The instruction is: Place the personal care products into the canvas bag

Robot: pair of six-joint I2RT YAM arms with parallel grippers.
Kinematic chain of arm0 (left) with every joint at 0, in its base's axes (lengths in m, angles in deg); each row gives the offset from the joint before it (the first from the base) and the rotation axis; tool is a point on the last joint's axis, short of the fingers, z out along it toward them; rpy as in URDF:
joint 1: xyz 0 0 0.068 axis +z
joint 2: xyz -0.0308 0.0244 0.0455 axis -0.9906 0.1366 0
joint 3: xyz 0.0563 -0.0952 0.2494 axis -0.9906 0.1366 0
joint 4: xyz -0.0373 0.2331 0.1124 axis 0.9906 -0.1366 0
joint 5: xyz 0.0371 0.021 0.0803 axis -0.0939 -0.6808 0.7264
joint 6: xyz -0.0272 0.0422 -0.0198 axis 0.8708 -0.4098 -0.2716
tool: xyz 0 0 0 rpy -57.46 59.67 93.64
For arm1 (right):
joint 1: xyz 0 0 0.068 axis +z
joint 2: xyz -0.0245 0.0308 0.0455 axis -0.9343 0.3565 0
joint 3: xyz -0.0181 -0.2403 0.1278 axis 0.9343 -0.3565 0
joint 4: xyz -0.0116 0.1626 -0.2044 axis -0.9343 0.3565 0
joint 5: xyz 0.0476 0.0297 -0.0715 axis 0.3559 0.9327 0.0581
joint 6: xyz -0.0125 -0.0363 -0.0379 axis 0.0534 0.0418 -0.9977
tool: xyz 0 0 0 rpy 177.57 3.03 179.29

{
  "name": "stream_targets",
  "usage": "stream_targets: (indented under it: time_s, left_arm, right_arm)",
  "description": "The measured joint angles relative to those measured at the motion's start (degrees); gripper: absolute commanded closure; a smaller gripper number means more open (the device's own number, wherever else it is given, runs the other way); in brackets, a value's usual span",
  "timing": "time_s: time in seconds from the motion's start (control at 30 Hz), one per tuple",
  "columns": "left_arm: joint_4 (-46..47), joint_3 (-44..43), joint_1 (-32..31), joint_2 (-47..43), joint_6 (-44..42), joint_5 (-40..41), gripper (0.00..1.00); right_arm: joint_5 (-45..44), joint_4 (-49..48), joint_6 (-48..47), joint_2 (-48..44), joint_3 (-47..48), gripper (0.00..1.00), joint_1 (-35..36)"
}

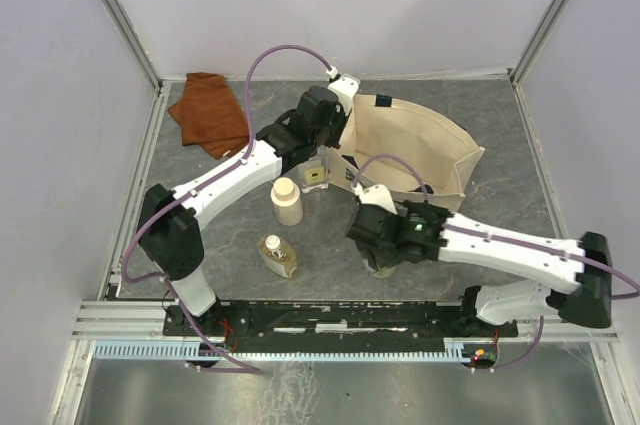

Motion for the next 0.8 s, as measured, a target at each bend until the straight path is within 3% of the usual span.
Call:
stream_targets:
  time_s: [0.37, 0.53, 0.8]
  left_arm:
    - [0.0, 0.81, 0.15, -0.7, 0.02, -0.44, 0.97]
    - [0.0, 0.94, 0.15, -0.76, 0.02, -0.55, 0.97]
    - [-0.13, 1.25, 0.15, -1.29, 0.02, -0.92, 0.97]
  right_arm:
    - [-5.05, 12.83, -1.49, -13.33, 23.5, 0.73, 0.0]
    - [-9.75, 16.61, -7.85, -9.64, 33.97, 0.71, -1.49]
    - [-8.07, 12.96, -21.75, 2.97, 45.79, 0.71, -16.76]
